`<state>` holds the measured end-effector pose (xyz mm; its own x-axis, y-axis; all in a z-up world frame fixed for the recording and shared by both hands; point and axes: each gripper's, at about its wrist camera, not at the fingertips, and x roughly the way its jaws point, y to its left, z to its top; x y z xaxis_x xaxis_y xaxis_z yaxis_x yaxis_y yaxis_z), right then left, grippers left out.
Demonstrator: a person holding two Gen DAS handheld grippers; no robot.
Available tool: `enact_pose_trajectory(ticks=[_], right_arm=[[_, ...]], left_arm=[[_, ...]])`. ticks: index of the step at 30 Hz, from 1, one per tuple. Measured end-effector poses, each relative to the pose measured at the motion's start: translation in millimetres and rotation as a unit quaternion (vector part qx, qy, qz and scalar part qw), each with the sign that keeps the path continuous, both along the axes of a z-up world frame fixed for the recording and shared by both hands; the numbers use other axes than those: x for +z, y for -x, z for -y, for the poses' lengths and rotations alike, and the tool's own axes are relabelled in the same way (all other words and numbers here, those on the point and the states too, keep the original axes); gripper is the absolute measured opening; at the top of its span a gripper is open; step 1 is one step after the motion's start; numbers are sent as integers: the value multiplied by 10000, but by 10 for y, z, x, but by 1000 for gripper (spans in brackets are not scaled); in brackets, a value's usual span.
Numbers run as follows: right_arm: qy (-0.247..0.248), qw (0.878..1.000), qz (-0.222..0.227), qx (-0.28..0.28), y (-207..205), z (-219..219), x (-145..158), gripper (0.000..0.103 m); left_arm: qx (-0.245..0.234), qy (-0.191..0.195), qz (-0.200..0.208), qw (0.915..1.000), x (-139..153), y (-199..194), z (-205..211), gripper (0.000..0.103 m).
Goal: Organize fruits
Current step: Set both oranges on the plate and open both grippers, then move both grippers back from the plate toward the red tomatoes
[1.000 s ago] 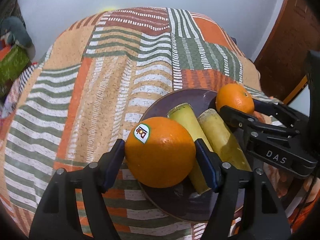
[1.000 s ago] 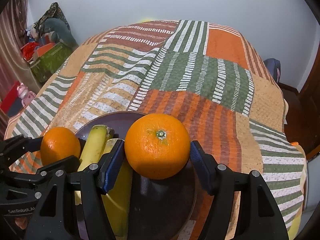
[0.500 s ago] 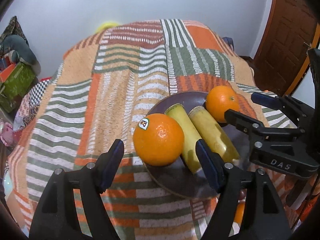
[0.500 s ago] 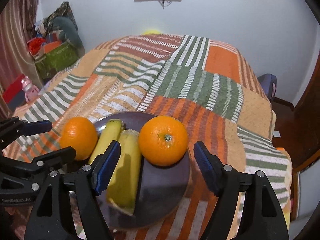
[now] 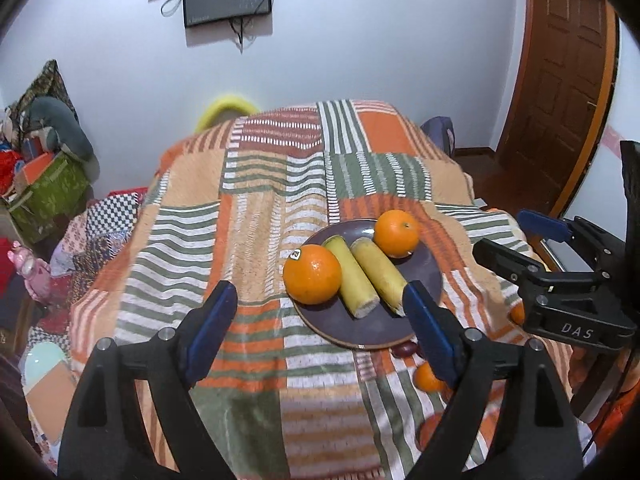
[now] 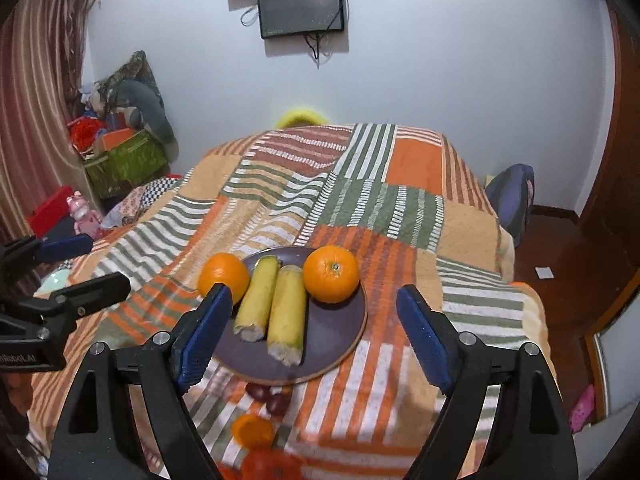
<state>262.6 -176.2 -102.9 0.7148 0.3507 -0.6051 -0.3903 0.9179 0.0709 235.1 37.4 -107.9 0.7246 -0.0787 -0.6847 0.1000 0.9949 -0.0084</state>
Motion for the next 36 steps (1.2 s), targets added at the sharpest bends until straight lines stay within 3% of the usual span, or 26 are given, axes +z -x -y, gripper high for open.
enact_pose_trajectory(ticks=[5, 11, 18, 24, 25, 27, 29, 35, 36], right_arm=[[142, 9998, 83, 112, 261, 46, 0, 82], [250, 9993, -129, 263, 494, 86, -211, 82], [384, 9972, -561, 309, 608, 69, -607, 82], [194, 9957, -879, 229, 616, 92, -848, 79], [114, 9947, -992, 240, 592, 98, -889, 73], [-27, 9917, -1247, 301, 547, 104, -969, 65], [-23, 9896, -1398, 346, 524, 90, -1037, 63], [-166, 9862, -1591, 427, 484, 126, -1107, 62], [-262, 9849, -1637, 489, 484, 138, -1110, 57]], left_arm=[[-40, -51, 135, 9999, 106, 329, 51, 92], [-142, 47, -44, 9999, 56, 586, 78, 96], [-325, 223, -313, 9987, -163, 768, 113, 96], [-450, 187, -632, 9968, -441, 757, 215, 96], [-430, 157, -679, 9966, -488, 747, 226, 95], [-460, 171, -785, 9957, -559, 732, 246, 83], [-545, 239, -944, 9938, -627, 708, 264, 77], [-614, 257, -1083, 9919, -733, 693, 292, 77], [-620, 272, -1116, 9914, -746, 685, 298, 77]])
